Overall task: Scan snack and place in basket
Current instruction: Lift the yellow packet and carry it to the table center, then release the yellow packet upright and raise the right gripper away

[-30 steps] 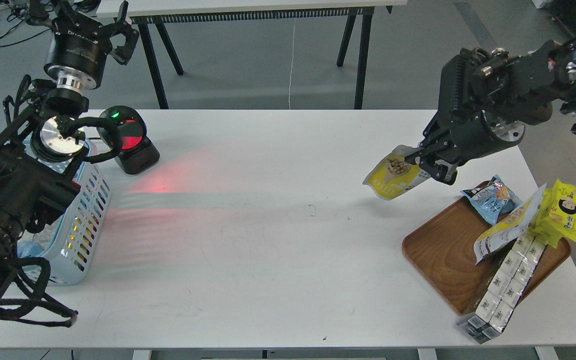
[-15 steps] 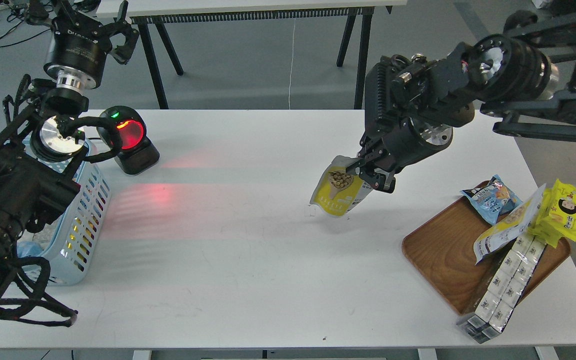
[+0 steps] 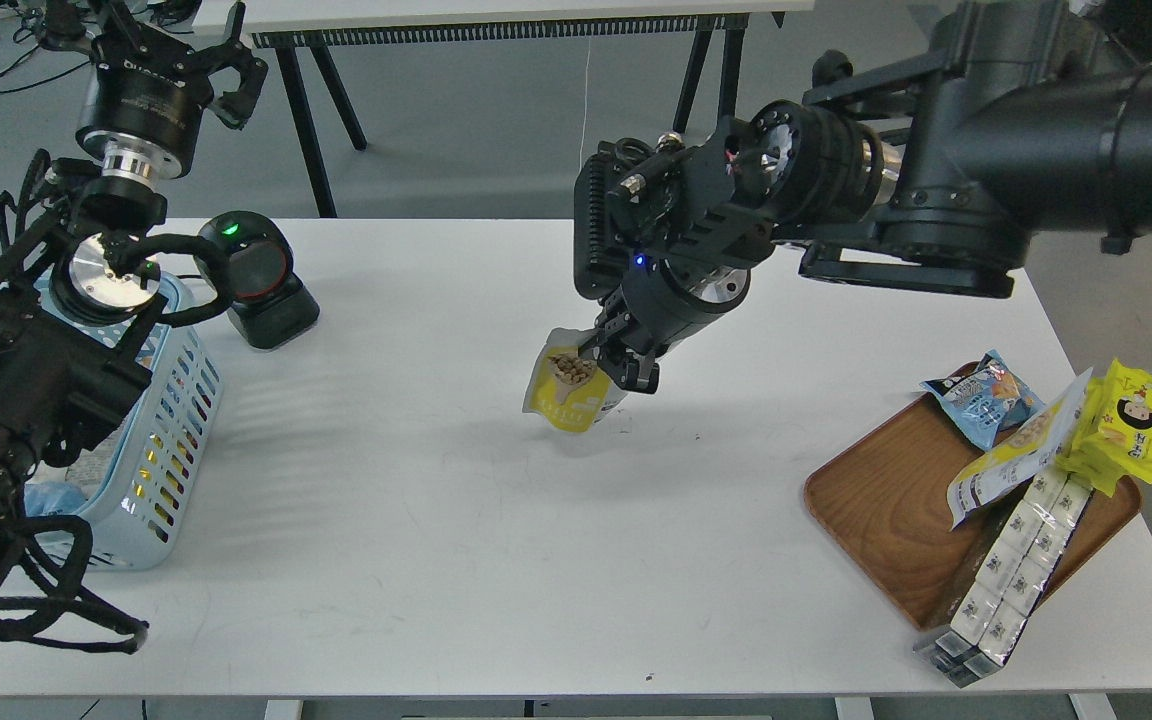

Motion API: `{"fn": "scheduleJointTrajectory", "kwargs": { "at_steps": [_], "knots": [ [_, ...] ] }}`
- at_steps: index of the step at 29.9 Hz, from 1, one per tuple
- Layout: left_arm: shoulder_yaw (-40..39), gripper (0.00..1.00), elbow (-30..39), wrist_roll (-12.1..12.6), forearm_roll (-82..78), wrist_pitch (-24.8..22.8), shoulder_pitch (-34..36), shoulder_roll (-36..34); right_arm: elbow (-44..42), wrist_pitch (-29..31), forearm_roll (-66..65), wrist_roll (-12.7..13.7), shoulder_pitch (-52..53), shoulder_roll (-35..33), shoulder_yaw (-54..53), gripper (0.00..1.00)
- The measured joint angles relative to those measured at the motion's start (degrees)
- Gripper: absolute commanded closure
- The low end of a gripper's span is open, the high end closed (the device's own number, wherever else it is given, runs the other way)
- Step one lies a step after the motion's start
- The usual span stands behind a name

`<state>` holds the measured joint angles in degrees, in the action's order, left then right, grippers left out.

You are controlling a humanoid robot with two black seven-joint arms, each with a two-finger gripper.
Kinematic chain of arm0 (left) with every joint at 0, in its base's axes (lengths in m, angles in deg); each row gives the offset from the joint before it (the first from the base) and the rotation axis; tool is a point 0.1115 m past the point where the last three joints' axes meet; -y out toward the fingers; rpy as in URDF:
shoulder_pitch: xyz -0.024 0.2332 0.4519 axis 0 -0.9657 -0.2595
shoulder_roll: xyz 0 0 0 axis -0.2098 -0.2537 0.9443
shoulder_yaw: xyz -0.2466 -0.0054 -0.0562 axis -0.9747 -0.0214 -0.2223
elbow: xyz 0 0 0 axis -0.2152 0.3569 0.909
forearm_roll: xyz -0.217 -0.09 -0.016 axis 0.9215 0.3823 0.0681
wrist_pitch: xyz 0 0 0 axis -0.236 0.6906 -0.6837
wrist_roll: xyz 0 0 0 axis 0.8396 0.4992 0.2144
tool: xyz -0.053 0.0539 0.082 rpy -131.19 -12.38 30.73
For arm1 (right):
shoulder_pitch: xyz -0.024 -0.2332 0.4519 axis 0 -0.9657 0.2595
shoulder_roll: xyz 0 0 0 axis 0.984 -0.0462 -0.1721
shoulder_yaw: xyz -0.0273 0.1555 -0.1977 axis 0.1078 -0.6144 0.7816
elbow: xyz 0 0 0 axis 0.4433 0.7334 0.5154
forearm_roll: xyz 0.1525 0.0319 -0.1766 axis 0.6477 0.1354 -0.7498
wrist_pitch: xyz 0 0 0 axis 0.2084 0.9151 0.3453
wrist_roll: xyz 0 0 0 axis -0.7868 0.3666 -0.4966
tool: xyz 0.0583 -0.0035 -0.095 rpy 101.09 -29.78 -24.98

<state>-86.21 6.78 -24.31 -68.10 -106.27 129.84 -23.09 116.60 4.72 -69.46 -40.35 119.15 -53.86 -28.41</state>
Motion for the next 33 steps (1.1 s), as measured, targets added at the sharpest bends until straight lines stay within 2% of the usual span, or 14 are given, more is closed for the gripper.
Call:
{"fn": "scheduleJointTrajectory", "kwargs": {
  "at_steps": [9, 28, 30, 33],
  "knots": [
    [0.07, 0.00, 0.00, -0.01, -0.08, 0.00, 0.01, -0.17, -7.06, 0.00, 0.00, 0.00, -4.47, 1.08, 0.11, 1.00],
    [0.05, 0.00, 0.00, -0.10, -0.09, 0.00, -0.03, -0.13, -7.28, 0.00, 0.00, 0.00, -6.18, 1.10, 0.11, 0.97],
    [0.06, 0.00, 0.00, -0.10, -0.09, 0.00, -0.03, -0.13, -7.21, 0.01, -0.02, 0.00, -6.20, 1.10, 0.10, 0.92],
    [0.06, 0.00, 0.00, -0.10, -0.09, 0.00, 0.05, -0.13, -7.19, 0.01, -0.03, 0.00, -6.20, 1.10, 0.10, 0.79]
  ]
}}
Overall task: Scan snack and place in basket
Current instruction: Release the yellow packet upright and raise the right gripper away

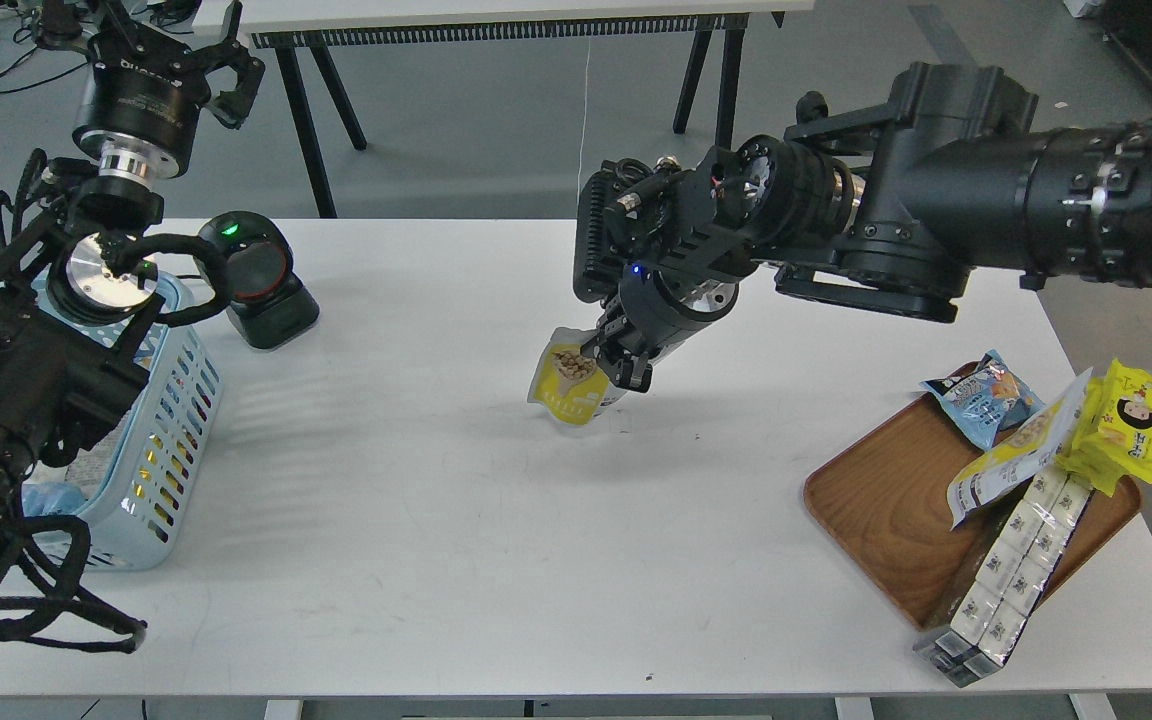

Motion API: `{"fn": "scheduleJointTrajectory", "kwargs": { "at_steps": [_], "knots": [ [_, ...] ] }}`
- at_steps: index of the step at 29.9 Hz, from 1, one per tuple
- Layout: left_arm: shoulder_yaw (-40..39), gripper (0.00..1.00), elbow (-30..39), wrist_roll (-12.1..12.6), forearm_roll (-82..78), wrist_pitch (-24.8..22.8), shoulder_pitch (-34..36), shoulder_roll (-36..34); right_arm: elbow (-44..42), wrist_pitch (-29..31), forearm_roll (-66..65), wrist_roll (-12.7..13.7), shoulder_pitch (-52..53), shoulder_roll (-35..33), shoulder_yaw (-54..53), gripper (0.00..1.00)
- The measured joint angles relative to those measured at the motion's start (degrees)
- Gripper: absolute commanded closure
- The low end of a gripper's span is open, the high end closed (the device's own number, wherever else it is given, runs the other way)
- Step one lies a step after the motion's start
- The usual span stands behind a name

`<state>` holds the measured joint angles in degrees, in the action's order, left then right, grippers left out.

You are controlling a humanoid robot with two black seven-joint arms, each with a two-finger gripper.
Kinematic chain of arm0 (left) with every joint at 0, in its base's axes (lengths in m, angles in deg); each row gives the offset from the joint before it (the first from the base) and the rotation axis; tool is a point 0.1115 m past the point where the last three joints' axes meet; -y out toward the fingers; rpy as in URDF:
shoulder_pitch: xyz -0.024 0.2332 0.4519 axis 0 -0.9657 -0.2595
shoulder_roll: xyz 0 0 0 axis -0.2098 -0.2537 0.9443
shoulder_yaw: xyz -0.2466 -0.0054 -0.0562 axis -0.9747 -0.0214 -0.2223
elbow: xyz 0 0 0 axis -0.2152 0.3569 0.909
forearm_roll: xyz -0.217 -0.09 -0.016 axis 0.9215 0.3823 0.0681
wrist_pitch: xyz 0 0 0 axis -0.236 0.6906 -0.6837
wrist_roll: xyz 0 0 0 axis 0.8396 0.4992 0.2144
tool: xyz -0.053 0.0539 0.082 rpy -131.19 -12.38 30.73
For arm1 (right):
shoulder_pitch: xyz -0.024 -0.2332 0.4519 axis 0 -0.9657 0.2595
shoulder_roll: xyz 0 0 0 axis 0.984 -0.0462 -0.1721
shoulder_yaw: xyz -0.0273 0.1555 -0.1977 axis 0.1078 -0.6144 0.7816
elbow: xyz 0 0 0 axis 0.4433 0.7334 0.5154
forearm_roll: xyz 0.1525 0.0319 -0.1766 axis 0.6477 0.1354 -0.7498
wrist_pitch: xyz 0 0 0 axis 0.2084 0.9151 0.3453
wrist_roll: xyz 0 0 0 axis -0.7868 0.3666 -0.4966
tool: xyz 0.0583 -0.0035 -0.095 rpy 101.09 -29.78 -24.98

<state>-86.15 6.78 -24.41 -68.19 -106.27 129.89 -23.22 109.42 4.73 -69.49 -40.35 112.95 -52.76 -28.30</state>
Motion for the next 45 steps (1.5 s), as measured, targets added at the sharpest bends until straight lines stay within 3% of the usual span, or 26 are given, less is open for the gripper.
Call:
{"fn": "scheduleJointTrajectory", "kwargs": {
  "at_steps": [3, 11, 14, 16, 17, 24, 30, 38, 45],
  "knots": [
    [-0.02, 0.00, 0.00, 0.00, 0.00, 0.00, 0.03, 0.00, 0.07, -0.10, 0.00, 0.00, 0.25, 0.00, -0.01, 0.68],
    [-0.09, 0.00, 0.00, 0.01, 0.01, 0.00, 0.27, 0.00, 1.15, -0.37, 0.17, 0.00, 1.63, 0.00, -1.61, 0.55],
    [0.00, 0.00, 0.00, 0.15, 0.01, 0.00, 0.34, -0.26, 3.12, -0.33, 0.42, 0.00, 3.48, -0.97, -5.23, 0.33],
    [0.16, 0.00, 0.00, 0.24, 0.02, 0.00, 0.37, -0.78, 4.78, -0.21, 0.50, 0.00, 4.38, -3.86, -7.96, 0.10],
    [0.25, 0.00, 0.03, 0.29, 0.02, 0.00, 0.42, -1.02, 5.59, -0.15, 0.52, 0.00, 4.56, -5.50, -9.21, 0.06],
    [1.13, 0.00, 0.68, 0.87, -0.21, 0.00, 1.06, -2.38, 12.58, 0.39, 1.86, 0.00, 2.78, -21.76, -18.45, 0.03],
    [5.51, 0.00, 1.35, 1.18, -0.50, 0.00, 2.52, -4.32, 16.08, 0.04, 5.90, 0.00, -5.49, -33.91, -27.79, 0.02],
    [16.28, 0.00, 4.70, 5.63, -2.60, 0.00, 8.54, -11.11, 15.82, -0.52, 18.05, 0.02, -24.65, -42.22, -46.03, 0.01],
    [19.14, 0.00, 9.45, 6.71, -19.08, 0.00, 13.46, -14.85, 12.51, -0.54, 34.14, 0.02, -37.85, -42.84, -56.88, 0.01]
  ]
}}
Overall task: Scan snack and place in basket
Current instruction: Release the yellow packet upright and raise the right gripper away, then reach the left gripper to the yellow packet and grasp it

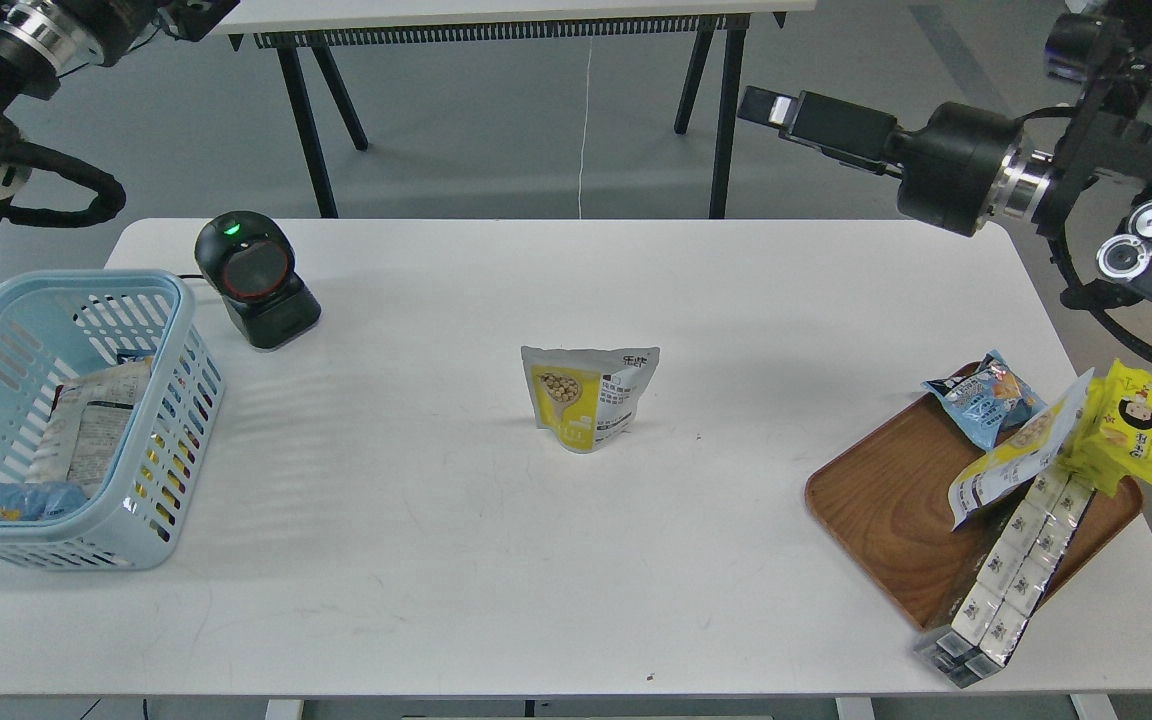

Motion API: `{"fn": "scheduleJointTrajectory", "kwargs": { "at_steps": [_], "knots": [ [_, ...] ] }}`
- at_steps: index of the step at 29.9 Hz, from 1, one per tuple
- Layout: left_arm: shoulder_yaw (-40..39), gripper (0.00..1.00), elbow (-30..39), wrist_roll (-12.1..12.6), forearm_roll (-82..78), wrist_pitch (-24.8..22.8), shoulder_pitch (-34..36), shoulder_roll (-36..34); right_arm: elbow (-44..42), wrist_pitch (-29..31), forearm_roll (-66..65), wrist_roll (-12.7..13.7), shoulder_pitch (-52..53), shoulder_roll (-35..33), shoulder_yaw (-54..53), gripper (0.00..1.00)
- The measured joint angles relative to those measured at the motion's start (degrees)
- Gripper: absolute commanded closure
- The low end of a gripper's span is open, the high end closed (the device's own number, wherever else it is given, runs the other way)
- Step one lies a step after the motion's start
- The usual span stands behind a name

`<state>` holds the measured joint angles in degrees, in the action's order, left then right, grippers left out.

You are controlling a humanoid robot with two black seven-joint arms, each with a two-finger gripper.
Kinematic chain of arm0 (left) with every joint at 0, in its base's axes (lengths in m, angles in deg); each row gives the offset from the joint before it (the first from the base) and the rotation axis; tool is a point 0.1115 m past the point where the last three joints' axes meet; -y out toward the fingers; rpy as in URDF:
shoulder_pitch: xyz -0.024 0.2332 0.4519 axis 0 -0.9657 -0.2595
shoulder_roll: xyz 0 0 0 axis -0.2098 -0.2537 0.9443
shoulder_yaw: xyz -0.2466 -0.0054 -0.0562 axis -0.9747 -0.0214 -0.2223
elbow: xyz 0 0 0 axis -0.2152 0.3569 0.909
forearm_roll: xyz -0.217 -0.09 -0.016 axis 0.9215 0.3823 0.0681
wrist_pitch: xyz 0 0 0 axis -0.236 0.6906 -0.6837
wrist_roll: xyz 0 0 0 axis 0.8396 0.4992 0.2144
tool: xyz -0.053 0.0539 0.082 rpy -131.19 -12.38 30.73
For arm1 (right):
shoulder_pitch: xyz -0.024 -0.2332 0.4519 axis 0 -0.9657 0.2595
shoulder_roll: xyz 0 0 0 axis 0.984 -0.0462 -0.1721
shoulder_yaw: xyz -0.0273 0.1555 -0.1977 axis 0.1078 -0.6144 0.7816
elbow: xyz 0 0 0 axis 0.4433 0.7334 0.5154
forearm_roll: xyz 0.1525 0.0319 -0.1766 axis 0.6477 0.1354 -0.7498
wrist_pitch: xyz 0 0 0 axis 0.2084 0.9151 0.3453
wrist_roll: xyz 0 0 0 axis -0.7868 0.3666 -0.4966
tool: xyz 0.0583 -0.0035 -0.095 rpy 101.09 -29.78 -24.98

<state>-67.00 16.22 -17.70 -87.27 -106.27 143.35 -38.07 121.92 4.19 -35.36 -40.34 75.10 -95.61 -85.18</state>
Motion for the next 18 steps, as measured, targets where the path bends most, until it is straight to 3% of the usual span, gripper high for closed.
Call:
{"fn": "scheduleJointTrajectory", "kwargs": {
  "at_steps": [9, 18],
  "knots": [
    [0.11, 0.01, 12.84, 0.09, -23.11, 0.00, 4.14, 0.13, -10.25, 0.60, 28.83, -0.01, -5.24, 1.72, -1.05, 0.01],
    [2.43, 0.02, 30.79, -0.50, -56.21, 0.00, 4.46, 0.32, -28.53, 8.37, 45.31, -0.02, -5.38, 13.93, -7.81, 0.01]
  ]
}}
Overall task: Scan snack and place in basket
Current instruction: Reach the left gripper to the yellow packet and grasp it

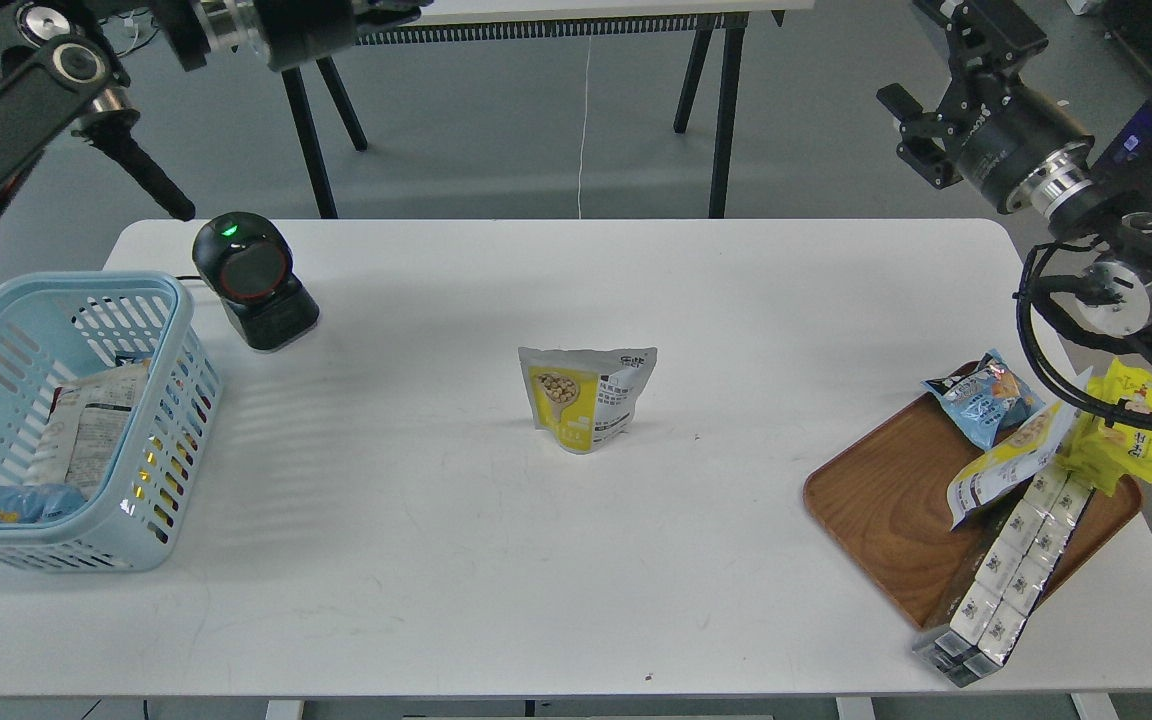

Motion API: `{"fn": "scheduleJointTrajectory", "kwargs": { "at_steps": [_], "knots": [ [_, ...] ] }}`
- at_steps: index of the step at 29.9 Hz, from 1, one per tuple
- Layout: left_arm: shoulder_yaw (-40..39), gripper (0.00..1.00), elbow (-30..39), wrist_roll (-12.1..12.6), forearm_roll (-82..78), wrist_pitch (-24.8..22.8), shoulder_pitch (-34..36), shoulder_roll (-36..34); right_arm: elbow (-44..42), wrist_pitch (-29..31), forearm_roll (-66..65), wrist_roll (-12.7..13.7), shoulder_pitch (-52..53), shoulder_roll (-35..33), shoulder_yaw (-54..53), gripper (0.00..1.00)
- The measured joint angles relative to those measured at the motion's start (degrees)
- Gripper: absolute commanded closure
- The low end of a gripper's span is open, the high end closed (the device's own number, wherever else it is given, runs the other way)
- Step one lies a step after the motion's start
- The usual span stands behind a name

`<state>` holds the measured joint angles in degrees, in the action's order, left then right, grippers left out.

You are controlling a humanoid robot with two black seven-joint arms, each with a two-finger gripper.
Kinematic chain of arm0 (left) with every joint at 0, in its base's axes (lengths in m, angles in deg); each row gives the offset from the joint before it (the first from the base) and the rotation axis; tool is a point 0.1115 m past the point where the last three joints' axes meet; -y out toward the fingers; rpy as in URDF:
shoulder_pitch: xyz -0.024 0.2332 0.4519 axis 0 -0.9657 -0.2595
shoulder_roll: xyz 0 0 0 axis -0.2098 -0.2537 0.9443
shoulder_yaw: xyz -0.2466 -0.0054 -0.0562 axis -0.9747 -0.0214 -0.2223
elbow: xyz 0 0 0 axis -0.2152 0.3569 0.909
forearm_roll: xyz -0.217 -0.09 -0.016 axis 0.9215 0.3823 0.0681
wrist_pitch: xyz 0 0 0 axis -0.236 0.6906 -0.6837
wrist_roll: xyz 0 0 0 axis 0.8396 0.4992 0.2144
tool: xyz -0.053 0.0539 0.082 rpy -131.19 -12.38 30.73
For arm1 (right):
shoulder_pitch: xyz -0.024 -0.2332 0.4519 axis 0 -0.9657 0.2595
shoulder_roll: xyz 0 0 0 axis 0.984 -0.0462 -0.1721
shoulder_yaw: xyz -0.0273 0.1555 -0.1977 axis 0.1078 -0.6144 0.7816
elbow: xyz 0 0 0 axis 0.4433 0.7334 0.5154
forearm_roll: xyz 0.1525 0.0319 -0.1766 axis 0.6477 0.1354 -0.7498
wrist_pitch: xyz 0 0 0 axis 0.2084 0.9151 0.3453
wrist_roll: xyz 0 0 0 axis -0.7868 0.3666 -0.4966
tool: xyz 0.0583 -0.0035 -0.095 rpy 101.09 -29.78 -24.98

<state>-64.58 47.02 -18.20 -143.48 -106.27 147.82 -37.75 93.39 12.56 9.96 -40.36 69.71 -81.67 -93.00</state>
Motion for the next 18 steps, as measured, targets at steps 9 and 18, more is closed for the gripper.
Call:
{"fn": "scheduleJointTrajectory", "kwargs": {
  "at_steps": [9, 18],
  "knots": [
    [5.05, 0.02, 5.90, -0.11, -28.33, 0.00, -0.30, 4.37, -13.74, 10.09, 14.60, 0.00, -3.31, 6.08, -3.94, 0.01],
    [9.88, 0.11, 6.52, -2.92, -42.36, 0.02, -0.10, 9.73, -13.91, 10.42, 19.65, 0.00, -8.45, 7.53, -4.00, 0.01]
  ]
}}
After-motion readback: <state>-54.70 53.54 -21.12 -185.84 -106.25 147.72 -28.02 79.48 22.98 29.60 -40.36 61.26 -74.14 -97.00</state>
